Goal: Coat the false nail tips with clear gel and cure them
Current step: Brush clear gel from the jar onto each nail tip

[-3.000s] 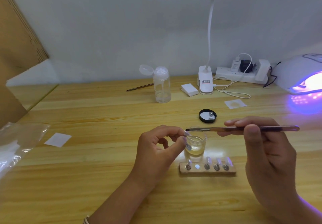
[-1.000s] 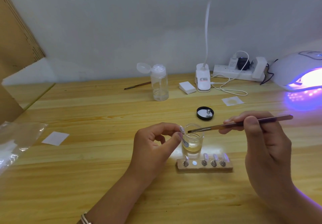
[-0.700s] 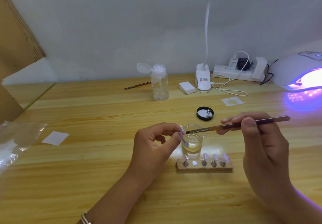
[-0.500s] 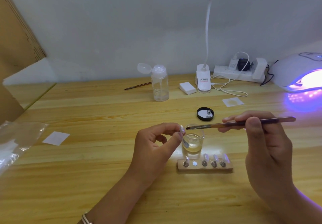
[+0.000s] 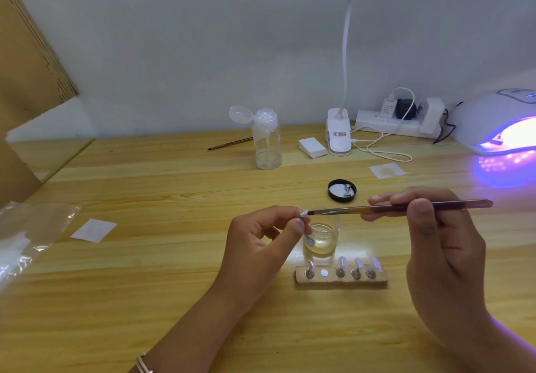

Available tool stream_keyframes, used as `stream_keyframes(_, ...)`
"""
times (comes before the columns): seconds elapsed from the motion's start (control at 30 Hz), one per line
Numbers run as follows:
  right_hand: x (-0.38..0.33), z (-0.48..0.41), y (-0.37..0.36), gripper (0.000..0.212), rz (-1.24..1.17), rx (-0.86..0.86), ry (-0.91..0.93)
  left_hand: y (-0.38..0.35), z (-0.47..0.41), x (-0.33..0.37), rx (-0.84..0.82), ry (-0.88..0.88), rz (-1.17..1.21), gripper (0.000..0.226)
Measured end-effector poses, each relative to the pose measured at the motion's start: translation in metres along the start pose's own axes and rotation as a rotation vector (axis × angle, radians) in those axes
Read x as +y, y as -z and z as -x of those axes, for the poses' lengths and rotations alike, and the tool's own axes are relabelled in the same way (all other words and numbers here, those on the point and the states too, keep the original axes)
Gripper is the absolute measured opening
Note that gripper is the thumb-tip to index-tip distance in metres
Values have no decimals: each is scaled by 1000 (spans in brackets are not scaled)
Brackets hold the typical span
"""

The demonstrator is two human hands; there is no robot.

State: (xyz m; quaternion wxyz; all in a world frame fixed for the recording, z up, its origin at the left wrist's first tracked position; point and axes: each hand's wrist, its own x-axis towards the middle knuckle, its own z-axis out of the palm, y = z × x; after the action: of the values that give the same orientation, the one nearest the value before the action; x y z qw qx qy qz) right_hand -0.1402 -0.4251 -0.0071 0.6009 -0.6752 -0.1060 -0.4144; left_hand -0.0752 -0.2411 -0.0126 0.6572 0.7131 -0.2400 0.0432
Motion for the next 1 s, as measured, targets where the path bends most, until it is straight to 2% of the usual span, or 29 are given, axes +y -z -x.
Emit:
stream_keyframes(0.1, -2, 1, -2, 20, -12, -19, 4, -1, 0, 0, -10, -5, -7, 15)
stream_keyframes(0.3, 2, -3, 1, 19, 48, 51, -51, -1, 0, -1, -8, 3, 20, 15)
stream_keyframes(0.5, 0, 1, -2, 18, 0, -1, -11, -1, 0, -3, -13, 17, 31, 16)
stream_keyframes(1.0, 2, -3, 1, 19, 8, 39, -46, -2, -1, -2, -78, 8, 23, 20)
